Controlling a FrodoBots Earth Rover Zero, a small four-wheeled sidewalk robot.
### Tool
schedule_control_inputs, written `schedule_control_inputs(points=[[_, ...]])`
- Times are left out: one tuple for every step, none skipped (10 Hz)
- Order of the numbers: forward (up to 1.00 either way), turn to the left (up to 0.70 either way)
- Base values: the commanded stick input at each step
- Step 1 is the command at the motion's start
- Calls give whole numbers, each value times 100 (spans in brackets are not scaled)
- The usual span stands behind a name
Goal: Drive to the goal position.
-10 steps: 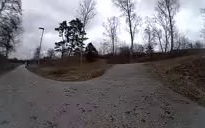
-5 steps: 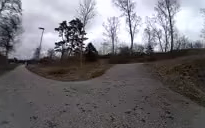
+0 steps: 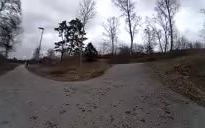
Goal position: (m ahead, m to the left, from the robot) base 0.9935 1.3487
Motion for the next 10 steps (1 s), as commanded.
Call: schedule_control_inputs(points=[[0,-70],[0,-70],[0,-70],[0,-70],[0,-70],[0,-70],[0,-70],[0,-70],[0,-70],[0,-70]])
